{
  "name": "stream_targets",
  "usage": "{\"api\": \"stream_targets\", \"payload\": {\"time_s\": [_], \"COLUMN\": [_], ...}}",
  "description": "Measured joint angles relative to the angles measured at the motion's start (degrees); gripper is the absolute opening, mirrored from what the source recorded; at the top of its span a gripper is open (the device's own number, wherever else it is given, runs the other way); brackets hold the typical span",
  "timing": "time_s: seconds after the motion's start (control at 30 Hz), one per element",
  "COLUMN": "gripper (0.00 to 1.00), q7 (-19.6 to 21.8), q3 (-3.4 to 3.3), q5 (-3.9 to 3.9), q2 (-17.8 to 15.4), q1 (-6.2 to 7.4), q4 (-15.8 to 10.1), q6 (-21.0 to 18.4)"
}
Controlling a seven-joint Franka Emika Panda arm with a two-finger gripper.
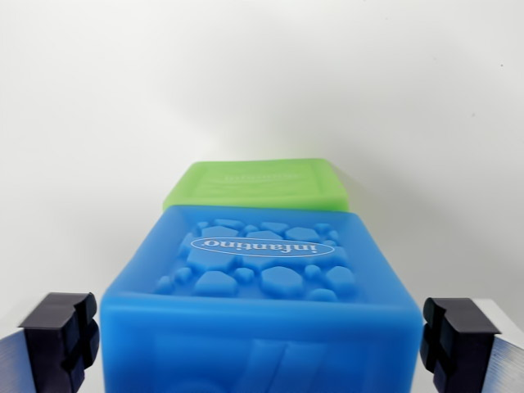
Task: Stack cube
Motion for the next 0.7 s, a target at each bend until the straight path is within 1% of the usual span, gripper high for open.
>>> {"api": "stream_targets", "payload": {"time_s": [0.5,0.7], "gripper": [1.0,1.0], "q7": [0.0,0.06], "q3": [0.0,-0.05], "q5": [0.0,-0.07], "q2": [-0.05,-1.28], "q1": [0.0,0.0], "q4": [0.0,-0.14], "q6": [-0.06,-1.08]}}
